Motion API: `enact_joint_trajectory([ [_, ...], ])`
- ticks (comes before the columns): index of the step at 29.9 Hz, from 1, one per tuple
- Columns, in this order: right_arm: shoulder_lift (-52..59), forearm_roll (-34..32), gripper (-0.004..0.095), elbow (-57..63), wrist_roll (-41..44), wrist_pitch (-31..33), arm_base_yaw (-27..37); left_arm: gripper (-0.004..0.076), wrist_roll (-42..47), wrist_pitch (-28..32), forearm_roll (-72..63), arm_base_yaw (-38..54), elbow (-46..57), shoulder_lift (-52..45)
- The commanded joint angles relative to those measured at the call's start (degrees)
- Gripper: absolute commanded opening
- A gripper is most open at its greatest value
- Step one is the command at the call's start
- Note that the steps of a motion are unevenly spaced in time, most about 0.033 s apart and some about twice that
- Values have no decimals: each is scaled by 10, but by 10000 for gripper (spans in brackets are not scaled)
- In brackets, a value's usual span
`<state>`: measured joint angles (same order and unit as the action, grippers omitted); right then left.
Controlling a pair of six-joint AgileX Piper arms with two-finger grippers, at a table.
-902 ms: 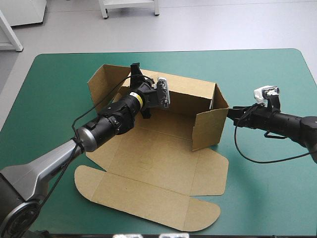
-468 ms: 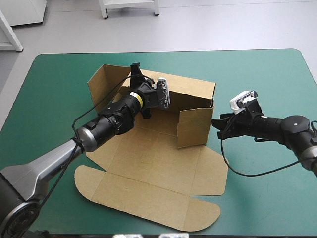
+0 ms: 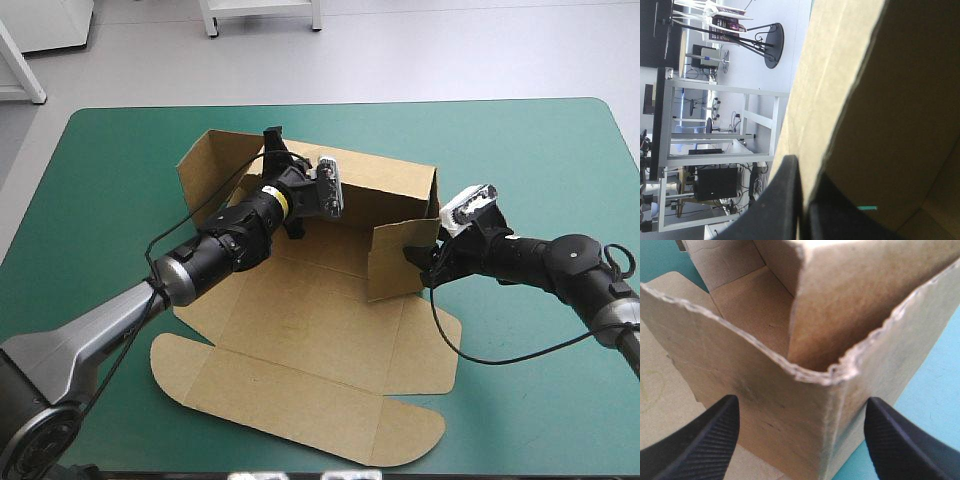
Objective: Fold the box
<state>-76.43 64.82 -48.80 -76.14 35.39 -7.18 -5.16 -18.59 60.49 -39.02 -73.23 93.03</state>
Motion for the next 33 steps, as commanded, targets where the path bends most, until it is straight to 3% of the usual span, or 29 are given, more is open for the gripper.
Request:
enact_joint_trajectory([
  [1,19,21,699,-15,5,-8,-3,-8,19,11,-2,-1,-14,-23],
  [9,18,56,698,-16,-2,-57,-3,-8,44,-12,0,-28,-20,-22],
  [20,-10,105,698,-38,-13,-55,-9,-8,52,-24,-1,-33,-39,-15],
  [33,-67,98,639,-97,11,-214,-88,-8,61,-70,-32,-34,-77,-9],
])
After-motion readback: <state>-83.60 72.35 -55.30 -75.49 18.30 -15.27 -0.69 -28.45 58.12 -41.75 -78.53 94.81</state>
